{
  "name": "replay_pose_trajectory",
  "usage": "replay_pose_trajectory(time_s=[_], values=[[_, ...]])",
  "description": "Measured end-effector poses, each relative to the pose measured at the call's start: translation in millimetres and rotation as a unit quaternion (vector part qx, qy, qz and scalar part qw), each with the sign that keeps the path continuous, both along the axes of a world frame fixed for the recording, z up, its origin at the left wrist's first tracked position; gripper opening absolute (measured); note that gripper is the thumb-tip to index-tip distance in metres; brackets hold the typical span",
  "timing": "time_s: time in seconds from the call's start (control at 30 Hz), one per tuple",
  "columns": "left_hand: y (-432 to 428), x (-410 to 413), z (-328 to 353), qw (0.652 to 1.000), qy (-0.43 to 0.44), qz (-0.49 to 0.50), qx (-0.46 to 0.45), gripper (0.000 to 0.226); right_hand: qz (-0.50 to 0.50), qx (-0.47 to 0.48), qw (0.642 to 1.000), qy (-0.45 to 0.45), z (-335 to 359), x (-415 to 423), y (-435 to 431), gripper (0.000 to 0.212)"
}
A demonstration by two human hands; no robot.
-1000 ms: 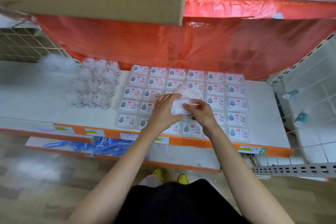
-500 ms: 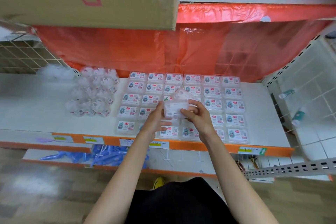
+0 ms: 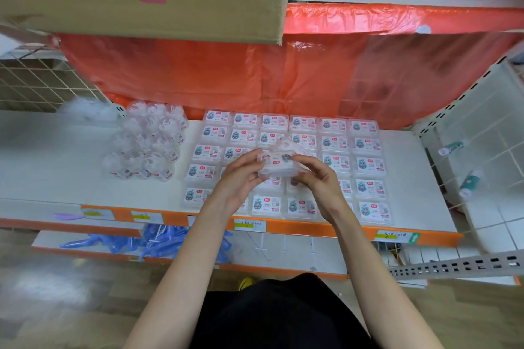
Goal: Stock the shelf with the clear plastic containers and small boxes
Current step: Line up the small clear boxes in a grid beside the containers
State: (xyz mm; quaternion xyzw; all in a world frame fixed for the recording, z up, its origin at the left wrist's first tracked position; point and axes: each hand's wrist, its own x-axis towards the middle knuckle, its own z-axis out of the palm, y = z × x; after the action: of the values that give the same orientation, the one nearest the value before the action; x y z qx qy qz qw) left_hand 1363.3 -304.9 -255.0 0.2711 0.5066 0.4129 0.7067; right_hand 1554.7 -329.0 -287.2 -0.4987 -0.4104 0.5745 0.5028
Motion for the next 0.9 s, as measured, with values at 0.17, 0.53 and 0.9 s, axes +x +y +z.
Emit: replay_pose_trajectory(time_s=[0.17,0.53,0.9], values=[[-4.7,-4.7,-1.5,0.997,0.032,-0.04,0.053,0.047,-0.025,-0.079,0.996,0.038,6.8,-5.2,8.8,0.023],[-3.7,4.0,-8.9,0.997,0.061,-0.021,0.03,0.039,-0.037,-0.144,0.988,0.049,7.8,-12.4,2.7,0.035],[-1.2,27.8,-14.6,0.978,0.162,-0.096,0.092,0.025,0.003,0.013,0.979,-0.204,-8.1,2.2,-8.5,0.089]])
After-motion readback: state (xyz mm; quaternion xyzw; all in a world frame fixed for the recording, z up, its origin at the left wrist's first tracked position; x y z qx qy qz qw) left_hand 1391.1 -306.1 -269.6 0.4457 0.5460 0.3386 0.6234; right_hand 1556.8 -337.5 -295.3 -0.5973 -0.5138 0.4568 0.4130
